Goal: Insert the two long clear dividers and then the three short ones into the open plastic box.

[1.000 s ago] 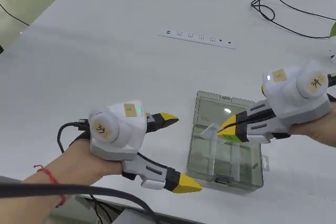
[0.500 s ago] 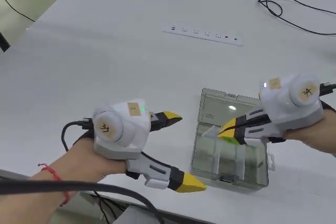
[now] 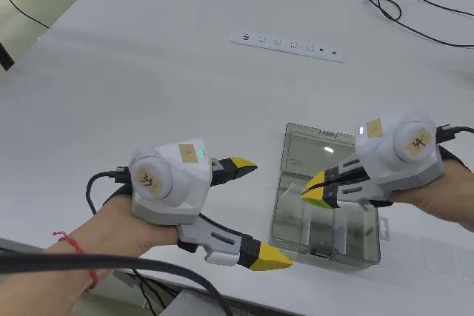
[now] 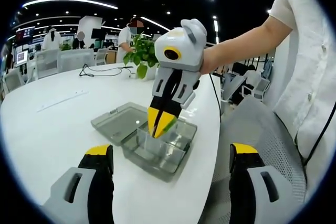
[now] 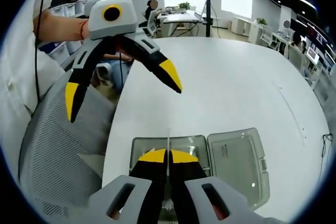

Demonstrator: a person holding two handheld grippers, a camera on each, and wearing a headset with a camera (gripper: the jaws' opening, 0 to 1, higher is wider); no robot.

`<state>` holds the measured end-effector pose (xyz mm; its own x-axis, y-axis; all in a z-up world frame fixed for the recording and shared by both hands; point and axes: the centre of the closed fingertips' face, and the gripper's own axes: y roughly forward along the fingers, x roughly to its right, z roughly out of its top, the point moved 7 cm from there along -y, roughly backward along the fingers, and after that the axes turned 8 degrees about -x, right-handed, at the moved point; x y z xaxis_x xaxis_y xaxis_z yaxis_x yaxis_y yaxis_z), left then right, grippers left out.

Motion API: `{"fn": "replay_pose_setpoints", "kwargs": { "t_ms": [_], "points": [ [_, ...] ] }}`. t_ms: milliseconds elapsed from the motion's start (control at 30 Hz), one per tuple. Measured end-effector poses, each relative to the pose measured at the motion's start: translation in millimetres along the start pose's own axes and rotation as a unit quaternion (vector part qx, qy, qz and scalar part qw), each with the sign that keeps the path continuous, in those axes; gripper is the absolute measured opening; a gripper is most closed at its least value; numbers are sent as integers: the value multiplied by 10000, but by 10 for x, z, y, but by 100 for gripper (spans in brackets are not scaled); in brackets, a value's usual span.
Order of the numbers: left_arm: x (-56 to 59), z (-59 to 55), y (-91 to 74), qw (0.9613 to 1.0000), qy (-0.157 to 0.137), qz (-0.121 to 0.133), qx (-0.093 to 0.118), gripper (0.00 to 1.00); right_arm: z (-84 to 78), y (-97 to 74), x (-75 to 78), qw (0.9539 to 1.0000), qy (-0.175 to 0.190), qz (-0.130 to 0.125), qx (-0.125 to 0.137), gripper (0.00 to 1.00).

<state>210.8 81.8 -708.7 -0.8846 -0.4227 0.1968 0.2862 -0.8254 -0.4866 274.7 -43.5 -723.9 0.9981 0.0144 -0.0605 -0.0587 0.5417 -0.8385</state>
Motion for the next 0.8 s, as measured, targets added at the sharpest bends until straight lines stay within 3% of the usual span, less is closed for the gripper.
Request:
{"fn": "replay_pose_setpoints", "kwargs": {
  "t_ms": [800],
  "points": [
    [-21,-27,15,10000,-31,-34,-32,94,-80,317,36,9986,-58,107,-519,3]
  ]
}}
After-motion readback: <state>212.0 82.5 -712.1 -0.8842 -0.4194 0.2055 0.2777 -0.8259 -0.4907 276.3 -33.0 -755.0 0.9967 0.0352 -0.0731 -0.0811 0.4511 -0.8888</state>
